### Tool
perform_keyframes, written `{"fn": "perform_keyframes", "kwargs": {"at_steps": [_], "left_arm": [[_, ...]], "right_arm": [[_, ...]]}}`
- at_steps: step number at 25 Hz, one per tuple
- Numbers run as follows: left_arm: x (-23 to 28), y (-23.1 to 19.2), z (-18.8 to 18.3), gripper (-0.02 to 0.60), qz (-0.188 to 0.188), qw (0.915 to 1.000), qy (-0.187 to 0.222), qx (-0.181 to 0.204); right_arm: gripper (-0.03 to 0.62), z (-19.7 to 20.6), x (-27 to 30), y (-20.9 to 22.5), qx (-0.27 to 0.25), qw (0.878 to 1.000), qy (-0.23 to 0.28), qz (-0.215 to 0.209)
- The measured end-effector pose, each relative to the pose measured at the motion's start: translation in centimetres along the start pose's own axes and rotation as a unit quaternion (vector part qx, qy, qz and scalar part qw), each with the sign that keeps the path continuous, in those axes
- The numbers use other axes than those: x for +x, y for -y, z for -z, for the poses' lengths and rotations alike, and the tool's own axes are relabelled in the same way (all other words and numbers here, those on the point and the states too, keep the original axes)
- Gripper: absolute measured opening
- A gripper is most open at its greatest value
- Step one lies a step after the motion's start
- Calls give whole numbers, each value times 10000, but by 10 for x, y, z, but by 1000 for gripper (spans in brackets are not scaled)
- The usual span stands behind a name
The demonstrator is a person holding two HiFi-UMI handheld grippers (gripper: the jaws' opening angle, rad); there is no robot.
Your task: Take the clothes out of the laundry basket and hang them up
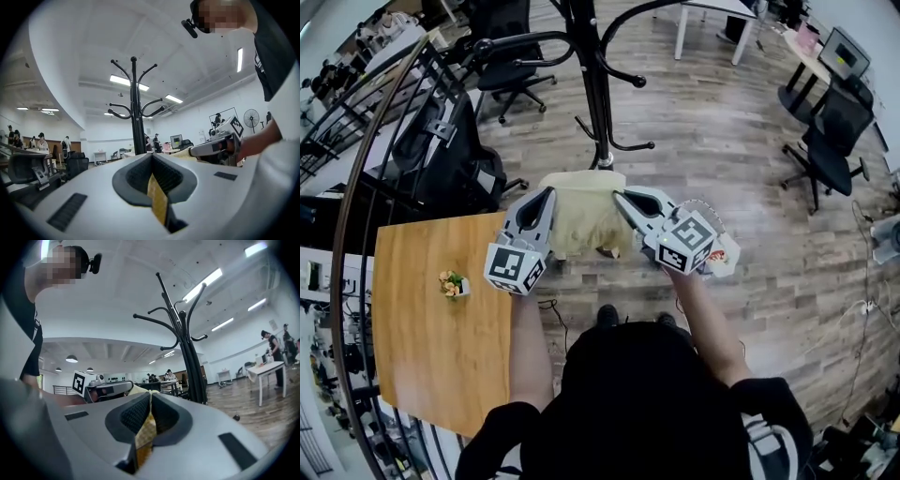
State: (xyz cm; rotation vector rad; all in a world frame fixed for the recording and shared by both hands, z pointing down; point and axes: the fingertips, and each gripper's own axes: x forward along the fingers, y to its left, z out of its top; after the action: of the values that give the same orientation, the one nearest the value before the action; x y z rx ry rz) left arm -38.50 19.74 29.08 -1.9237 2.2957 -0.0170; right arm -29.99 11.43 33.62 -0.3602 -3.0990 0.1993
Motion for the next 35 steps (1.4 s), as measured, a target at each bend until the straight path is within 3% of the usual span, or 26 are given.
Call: {"fn": "perform_keyframes", "kwargs": {"at_steps": [12,19,25,29,35], "left_arm": [[36,-38,8,21,345,9994,48,-57],[54,-56,16,21,576,9978,133,-306],[69,-70,-2,21,684,9969,330,-215],[67,-98,-17,20,479,9945,673,-638],[67,-86,49,20,538,9963,-80,-670]], "right_arm": [[18,-10,29,29,-101,9987,27,504],[18,-13,41,42,50,9973,141,719],[18,-33,49,51,6,9959,300,848],[18,-36,50,59,47,9946,410,956],[18,19,74,70,511,9930,-74,1060]]}}
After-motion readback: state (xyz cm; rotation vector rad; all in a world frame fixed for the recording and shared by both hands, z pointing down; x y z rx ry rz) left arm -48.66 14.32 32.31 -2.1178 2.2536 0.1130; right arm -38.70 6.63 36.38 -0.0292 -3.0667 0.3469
